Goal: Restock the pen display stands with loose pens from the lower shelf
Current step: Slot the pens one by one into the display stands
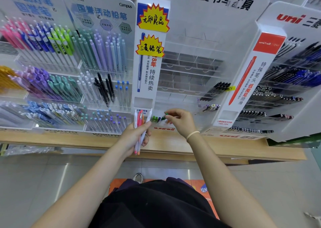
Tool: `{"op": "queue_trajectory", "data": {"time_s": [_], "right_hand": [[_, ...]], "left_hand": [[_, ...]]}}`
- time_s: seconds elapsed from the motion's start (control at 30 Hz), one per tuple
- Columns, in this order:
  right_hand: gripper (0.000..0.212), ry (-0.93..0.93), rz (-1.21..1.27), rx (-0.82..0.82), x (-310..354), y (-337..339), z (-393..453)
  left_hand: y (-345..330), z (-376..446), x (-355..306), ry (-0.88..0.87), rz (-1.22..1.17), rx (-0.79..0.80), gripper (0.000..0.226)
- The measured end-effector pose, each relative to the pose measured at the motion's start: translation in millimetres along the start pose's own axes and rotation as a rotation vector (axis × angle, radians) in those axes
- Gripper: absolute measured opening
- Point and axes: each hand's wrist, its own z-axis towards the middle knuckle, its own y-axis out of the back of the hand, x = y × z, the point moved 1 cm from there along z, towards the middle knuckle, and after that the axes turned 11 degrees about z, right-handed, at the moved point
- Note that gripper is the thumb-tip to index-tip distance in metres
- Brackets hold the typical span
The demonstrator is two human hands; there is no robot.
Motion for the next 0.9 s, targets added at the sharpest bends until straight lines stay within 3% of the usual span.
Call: {"op": "queue_trajectory", "data": {"time_s": [0.13, 0.57, 0.9], "right_hand": [[0.009, -0.014, -0.106, 0.008, -7.2, -7.6, 2.1], [0.006, -0.003, -0.254, 0.003, -12.0, -15.4, 9.3], [0.015, -0.019, -0.441, 0.097, -5.8, -8.0, 7.7]], "left_hand": [[5.2, -0.2, 3.7, -0.009, 0.034, 0.009, 0.025], [11.9, 0.7, 7.4, 0.012, -0.028, 0.05, 0.031], [3.2, -2.9, 1.0, 0.014, -0.095, 0.082, 0.034]]}}
